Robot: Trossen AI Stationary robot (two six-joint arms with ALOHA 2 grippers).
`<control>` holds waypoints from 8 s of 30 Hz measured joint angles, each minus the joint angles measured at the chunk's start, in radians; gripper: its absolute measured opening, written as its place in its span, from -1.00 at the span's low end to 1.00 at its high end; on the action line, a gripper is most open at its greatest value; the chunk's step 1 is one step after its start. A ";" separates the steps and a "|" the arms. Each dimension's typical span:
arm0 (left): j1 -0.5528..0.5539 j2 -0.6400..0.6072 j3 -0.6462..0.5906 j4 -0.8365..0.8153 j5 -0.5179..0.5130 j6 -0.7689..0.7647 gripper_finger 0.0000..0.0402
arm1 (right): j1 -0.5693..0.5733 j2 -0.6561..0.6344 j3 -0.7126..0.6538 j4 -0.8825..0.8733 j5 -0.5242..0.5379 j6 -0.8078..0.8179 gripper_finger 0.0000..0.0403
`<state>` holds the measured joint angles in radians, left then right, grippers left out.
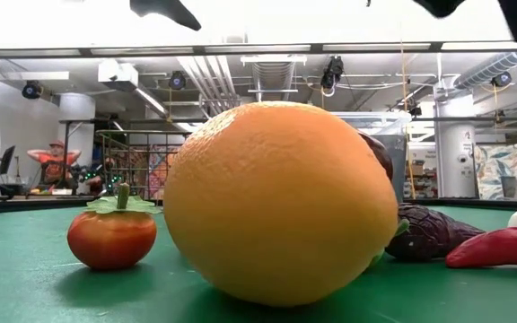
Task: Sort produce into baskets
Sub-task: Put the garlic into the transparent bin, then put the tomato into the wire basket, then put the red chili pepper into the transparent bin
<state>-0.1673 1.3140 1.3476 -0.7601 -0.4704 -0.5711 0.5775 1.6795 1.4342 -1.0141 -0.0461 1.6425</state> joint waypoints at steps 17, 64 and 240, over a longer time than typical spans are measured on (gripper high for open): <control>-0.015 0.003 -0.002 -0.006 0.000 0.024 0.63 | -0.002 0.202 0.000 0.081 -0.011 0.015 -0.32; -0.297 0.008 -0.047 -0.145 0.342 -0.025 0.63 | -0.540 -0.304 0.168 -0.222 0.357 -0.634 -0.95; 0.468 -0.056 -0.052 -0.086 0.465 0.537 -0.06 | -0.310 -0.299 0.270 -0.264 0.125 -0.363 -0.01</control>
<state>0.3005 1.2583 1.2953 -0.8464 -0.0051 -0.0338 0.2671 1.3805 1.7041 -1.2784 0.0786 1.2795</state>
